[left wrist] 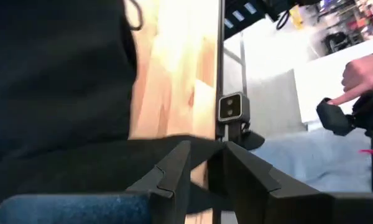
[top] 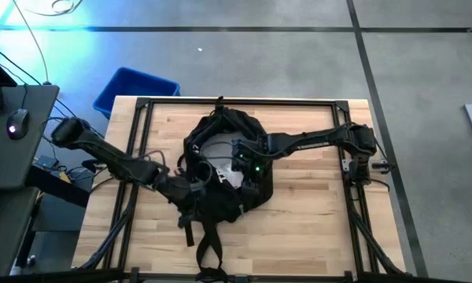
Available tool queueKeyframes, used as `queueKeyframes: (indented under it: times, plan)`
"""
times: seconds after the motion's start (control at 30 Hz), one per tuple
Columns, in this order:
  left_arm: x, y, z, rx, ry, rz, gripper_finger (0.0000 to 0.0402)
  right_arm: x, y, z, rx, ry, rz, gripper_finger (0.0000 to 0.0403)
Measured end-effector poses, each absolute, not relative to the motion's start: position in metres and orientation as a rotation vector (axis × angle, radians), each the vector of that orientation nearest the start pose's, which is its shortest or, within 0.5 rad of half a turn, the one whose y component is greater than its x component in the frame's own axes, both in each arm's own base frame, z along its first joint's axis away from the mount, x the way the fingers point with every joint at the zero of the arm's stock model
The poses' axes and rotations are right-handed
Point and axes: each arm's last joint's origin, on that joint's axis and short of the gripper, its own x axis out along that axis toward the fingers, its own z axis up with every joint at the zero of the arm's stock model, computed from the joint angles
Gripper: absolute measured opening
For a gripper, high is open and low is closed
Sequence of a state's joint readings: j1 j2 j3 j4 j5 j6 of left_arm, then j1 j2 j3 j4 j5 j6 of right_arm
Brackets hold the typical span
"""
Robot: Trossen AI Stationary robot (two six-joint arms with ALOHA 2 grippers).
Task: Unpack backpack
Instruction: Remove the cellphone from the backpack
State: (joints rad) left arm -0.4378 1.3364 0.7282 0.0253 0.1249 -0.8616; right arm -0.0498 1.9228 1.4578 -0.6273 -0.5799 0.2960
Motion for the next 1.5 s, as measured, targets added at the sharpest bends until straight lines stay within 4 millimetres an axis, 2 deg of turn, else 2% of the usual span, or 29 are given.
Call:
queueKeyframes:
  times: [0.1,0.23,0.4,0.5,0.7,0.83,0.93,0.97,1.13,1.23,1.4,1.5]
  plan:
    - [0.257,-0.129,0.201,-0.708,0.762,-0.240,0.0074,0.399,-0.013,0.212,0.618,1.126,0.293,0.0236]
    - [0.267,-0.131,0.169,-0.668,0.826,-0.140,0.0074,0.402,-0.017,0.195,0.647,1.172,0.302,0.0236]
    - [0.276,-0.128,0.142,-0.665,0.902,-0.074,0.0073,0.408,-0.001,0.170,0.684,1.247,0.367,0.0236]
    - [0.278,-0.127,0.133,-0.669,0.927,-0.045,0.0073,0.412,0.009,0.164,0.710,1.249,0.425,0.0231]
    - [0.279,-0.126,0.127,-0.685,0.930,0.017,0.0073,0.420,0.028,0.169,0.726,1.177,0.483,0.0173]
    - [0.277,-0.124,0.128,-0.714,0.926,0.053,0.0073,0.422,0.033,0.169,0.707,1.164,0.460,0.0100]
    - [0.274,-0.124,0.133,-0.737,0.935,0.085,0.0067,0.421,0.031,0.172,0.743,1.170,0.438,0.0031]
    - [0.271,-0.124,0.133,-0.735,0.946,0.102,0.0062,0.420,0.029,0.176,0.748,1.164,0.430,0.0022]
    - [0.252,-0.127,0.122,-0.678,1.098,0.208,0.0027,0.410,0.013,0.196,0.778,1.173,0.376,0.0024]
    - [0.241,-0.131,0.117,-0.659,1.133,0.236,0.0005,0.401,0.000,0.210,0.771,1.168,0.311,0.0021]
    - [0.229,-0.142,0.114,-0.653,1.144,0.270,0.0000,0.383,-0.022,0.228,0.769,1.196,0.169,0.0021]
    - [0.223,-0.150,0.120,-0.680,1.128,0.271,0.0000,0.371,-0.032,0.232,0.762,1.252,0.072,0.0021]
